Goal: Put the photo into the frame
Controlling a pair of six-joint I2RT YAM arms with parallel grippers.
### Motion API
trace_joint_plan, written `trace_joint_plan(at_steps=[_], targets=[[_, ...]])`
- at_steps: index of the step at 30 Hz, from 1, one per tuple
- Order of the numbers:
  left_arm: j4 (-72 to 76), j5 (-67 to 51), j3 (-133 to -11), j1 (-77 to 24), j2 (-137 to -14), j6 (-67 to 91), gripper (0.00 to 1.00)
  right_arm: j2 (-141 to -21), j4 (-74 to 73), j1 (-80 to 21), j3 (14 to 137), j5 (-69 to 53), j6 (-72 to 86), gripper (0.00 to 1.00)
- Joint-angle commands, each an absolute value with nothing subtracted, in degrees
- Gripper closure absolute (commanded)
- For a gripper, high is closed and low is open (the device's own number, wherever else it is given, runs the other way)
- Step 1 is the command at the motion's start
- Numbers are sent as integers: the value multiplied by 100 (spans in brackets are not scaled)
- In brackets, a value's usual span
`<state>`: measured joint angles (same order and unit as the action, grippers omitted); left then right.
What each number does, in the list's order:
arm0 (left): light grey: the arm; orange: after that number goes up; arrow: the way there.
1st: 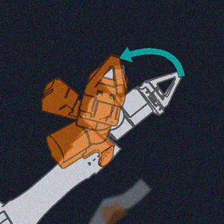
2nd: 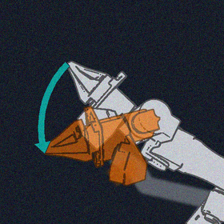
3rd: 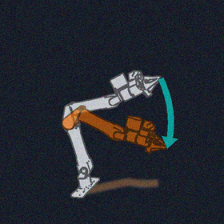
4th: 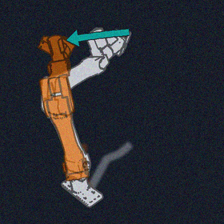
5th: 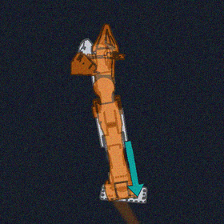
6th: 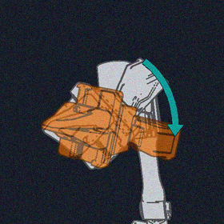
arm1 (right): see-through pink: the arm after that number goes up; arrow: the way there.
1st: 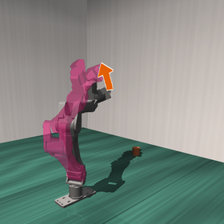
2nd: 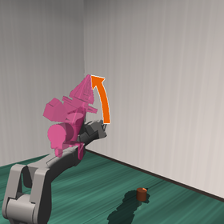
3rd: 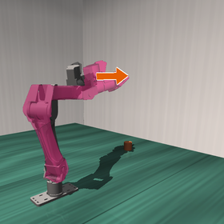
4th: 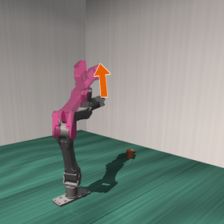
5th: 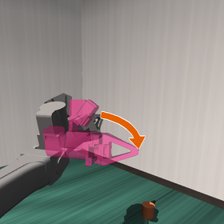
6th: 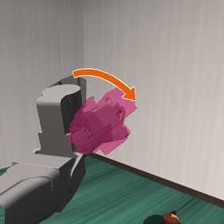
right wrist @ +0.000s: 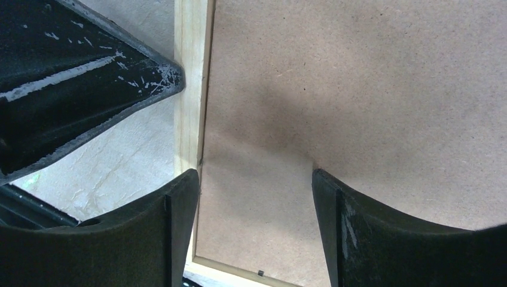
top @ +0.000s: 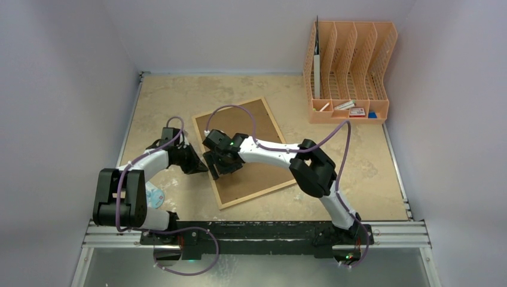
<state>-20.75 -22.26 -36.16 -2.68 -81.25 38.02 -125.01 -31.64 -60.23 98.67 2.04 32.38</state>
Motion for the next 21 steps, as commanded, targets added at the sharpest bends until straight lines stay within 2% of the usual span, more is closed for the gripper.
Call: trace_joint_plan(at_steps=[1, 21], targets=[[-2264, -1526, -3551, -240, -8205, 3787, 99, -12907, -3526, -6114, 9716, 611, 3392, 28], [-2320, -1459, -3511, -138, -8059, 3814, 100, -13160, -3746, -6393, 9738, 919, 3530, 29]])
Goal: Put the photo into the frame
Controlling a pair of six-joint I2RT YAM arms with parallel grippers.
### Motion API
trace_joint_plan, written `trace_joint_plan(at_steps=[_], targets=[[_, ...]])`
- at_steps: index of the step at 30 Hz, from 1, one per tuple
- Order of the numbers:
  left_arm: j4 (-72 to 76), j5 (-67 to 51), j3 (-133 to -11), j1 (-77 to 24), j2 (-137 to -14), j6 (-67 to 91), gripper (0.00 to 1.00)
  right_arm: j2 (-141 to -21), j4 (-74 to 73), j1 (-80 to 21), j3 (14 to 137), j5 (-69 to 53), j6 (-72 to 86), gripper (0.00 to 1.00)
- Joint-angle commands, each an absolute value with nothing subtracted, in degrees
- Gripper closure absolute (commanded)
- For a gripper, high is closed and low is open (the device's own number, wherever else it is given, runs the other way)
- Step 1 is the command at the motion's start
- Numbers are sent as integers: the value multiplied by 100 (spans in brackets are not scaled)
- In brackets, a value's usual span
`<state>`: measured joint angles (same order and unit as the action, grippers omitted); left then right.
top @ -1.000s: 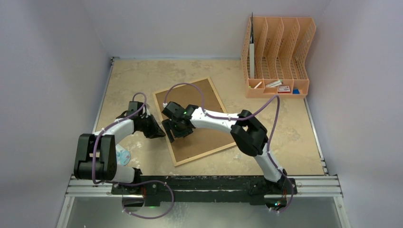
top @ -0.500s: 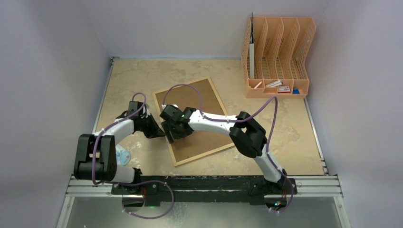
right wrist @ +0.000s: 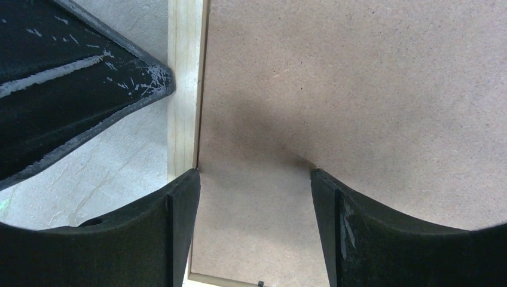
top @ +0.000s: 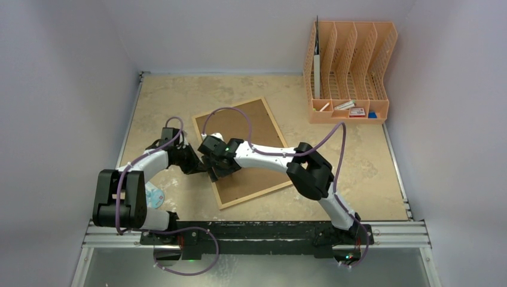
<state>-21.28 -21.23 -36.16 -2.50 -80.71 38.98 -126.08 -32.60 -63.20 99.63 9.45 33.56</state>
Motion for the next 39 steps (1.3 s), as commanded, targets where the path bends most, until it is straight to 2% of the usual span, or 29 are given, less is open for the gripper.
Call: trace_joint_plan(at_steps=[1, 24, 39], targets=[[-2323, -1459, -3513, -133, -8060, 3816, 100, -13170, -3752, -6405, 9730, 944, 3532, 29], [-2382, -1355, -3542, -87, -8058, 3806, 100, -13740, -4256, -6631, 9654, 1662, 3606, 39], [-2476, -1354, -3602, 0, -7976, 3789, 100, -14262, -4464, -6776, 9790, 1936, 3647, 41]])
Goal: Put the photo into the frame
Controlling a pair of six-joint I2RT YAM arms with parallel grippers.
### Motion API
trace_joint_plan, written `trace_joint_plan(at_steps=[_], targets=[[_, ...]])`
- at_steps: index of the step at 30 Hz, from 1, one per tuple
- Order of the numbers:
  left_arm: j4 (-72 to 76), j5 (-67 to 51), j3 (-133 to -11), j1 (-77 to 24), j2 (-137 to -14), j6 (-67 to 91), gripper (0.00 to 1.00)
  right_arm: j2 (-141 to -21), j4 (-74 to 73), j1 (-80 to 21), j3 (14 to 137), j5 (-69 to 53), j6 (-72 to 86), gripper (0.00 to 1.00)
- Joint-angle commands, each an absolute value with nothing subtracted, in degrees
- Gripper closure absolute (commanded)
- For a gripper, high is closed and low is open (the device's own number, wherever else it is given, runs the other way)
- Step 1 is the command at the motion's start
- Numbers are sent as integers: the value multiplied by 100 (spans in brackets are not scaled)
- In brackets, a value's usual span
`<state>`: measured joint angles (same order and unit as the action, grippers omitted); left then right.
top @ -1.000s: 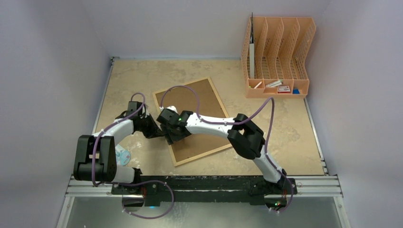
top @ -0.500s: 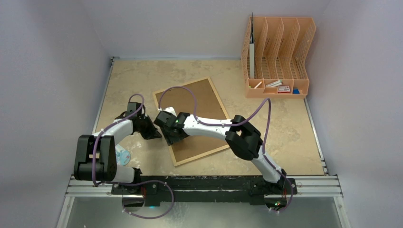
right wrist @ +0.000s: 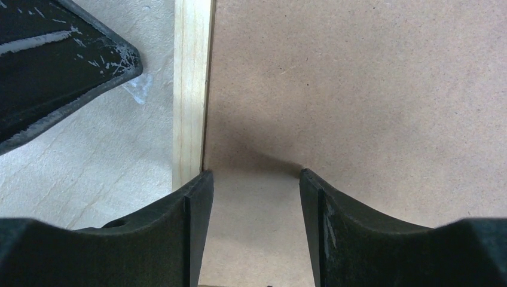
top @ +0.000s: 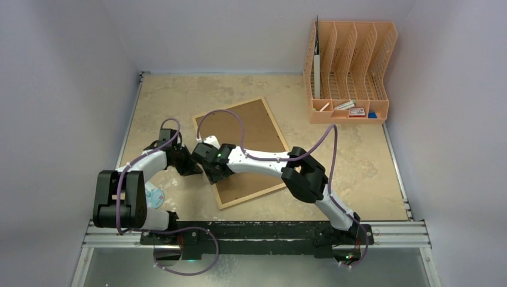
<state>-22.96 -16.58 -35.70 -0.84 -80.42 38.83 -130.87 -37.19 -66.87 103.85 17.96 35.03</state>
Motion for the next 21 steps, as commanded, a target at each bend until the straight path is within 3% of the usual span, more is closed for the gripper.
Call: trace_joint_plan(at_steps=[1, 10, 16, 21], targets=[[-2485, -1380, -3618, 0, -7971, 3777, 100, -14082, -4464, -6772, 9829, 1877, 3691, 41], [-2686, -1699, -3898, 149, -7825, 3650, 100, -12473, -3752, -6538, 10873, 2532, 3763, 34], [-2753, -1739, -4005, 171, -7607, 3669, 94, -11323, -3205, -6105, 10165, 2665, 3908, 32], [-2490, -2182, -4000, 172, -7578, 3685, 81, -10565, -3130, -5633, 9372, 2767, 3843, 32]])
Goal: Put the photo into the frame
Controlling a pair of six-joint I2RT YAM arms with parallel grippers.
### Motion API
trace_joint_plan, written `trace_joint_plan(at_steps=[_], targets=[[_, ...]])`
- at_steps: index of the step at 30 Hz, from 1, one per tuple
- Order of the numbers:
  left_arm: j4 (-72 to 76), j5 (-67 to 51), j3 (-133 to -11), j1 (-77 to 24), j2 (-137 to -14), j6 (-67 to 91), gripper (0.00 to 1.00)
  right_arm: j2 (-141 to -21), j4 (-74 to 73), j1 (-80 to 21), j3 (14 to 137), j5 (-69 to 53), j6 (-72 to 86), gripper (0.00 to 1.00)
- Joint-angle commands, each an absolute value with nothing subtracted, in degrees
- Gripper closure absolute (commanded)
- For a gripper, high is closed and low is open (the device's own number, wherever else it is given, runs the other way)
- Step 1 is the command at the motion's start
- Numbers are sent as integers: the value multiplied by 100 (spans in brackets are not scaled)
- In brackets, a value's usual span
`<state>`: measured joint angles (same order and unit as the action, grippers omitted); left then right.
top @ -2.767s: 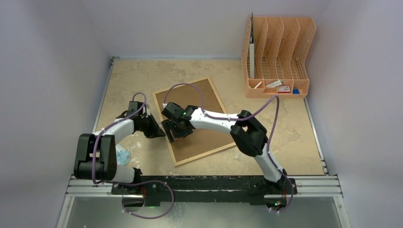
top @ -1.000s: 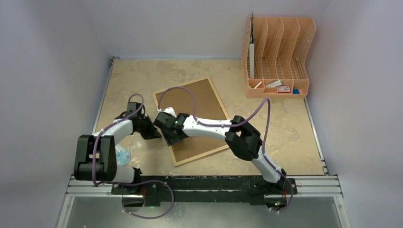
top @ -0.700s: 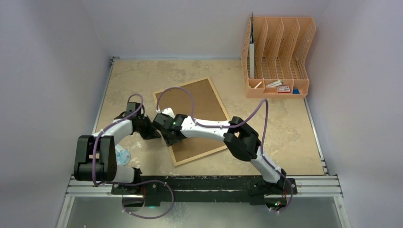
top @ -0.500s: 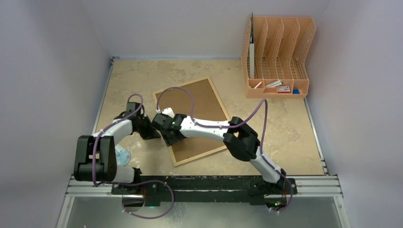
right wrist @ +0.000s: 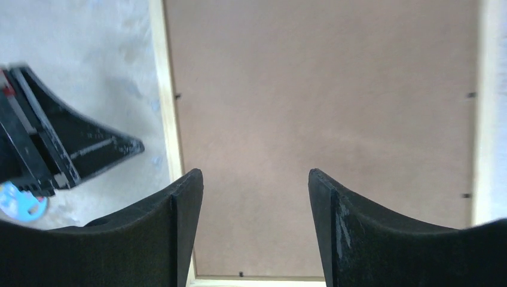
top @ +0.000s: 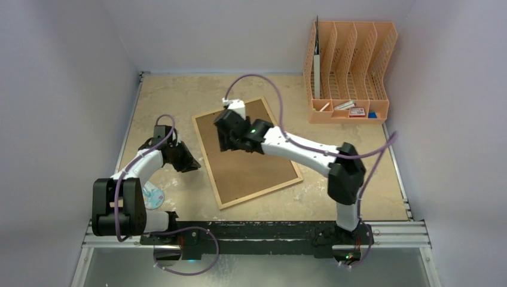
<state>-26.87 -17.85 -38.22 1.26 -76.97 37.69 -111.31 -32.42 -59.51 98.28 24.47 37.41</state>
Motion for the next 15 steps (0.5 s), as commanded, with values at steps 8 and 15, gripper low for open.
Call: trace_joint_plan(at_steps=[8, 15], targets=[[-2431, -2292, -4161, 172, -7980, 3216, 56, -9626, -2982, -4612, 7920, 2776, 3634, 28], [-2290, -2376, -4304, 167, -8456, 3179, 52, -9350, -2756, -3831, 7169, 2720, 3620, 25]])
